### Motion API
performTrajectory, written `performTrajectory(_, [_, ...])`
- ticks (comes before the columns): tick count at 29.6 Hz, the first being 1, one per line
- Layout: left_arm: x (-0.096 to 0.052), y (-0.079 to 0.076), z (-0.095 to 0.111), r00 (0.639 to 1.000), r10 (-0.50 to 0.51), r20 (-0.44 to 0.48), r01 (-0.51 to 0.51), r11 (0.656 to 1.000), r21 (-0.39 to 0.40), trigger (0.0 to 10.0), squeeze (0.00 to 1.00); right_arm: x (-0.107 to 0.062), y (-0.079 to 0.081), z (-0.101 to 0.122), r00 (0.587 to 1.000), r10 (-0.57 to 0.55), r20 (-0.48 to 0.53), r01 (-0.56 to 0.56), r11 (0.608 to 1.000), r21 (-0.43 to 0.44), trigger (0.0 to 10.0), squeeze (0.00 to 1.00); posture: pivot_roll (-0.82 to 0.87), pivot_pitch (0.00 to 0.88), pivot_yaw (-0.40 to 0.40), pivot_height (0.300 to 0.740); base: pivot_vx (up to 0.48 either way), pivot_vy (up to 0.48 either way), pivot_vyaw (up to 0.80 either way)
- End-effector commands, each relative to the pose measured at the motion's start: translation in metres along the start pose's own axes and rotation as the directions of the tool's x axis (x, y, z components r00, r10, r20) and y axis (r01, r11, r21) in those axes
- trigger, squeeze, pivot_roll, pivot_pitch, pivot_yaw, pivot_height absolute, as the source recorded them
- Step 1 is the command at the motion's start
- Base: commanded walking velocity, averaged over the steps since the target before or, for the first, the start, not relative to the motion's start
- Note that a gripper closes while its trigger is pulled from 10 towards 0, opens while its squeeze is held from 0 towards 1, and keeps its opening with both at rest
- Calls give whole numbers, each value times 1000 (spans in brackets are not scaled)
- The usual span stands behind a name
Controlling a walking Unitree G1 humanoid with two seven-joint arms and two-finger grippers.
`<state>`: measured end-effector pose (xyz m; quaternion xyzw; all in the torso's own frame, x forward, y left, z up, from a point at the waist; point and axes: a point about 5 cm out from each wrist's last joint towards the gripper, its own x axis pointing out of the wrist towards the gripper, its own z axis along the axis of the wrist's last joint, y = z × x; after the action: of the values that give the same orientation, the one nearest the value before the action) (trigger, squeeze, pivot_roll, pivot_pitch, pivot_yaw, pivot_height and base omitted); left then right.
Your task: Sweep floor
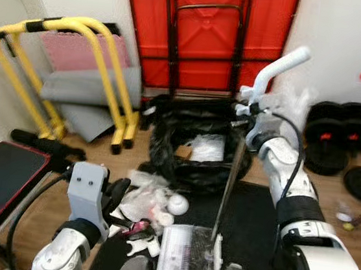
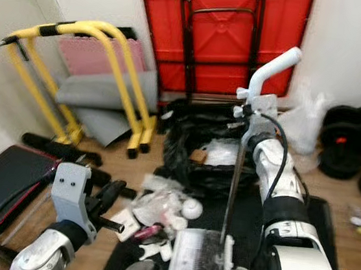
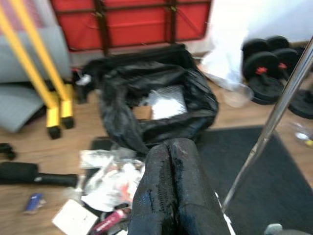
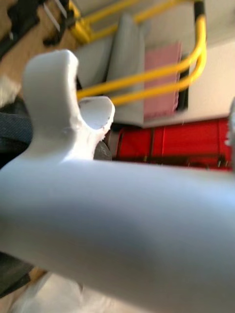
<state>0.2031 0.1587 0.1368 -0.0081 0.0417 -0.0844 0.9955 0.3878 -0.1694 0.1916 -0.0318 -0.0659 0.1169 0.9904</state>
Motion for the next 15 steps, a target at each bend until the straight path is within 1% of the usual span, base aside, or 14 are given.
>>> performTrajectory(1, [-1, 1, -2, 1000, -20, -22, 20, 1000, 6, 10000, 0, 6, 2, 21, 995, 9, 98, -8, 1000, -9, 10000, 0, 23, 117, 67, 655, 0, 0, 0])
performTrajectory(9, [-2, 1, -2, 999, -25, -28, 25, 1000, 7, 10000, 0, 9, -2, 25, 993, -7, 115, 10, 1000, -20, 10000, 0, 22, 117, 69, 655, 0, 0, 0])
performTrajectory(15, [-3, 0, -1, 999, -25, -30, 25, 1000, 4, 10000, 0, 9, -9, 32, 990, -22, 140, 27, 999, -40, 10000, 0, 20, 119, 67, 655, 0, 0, 0])
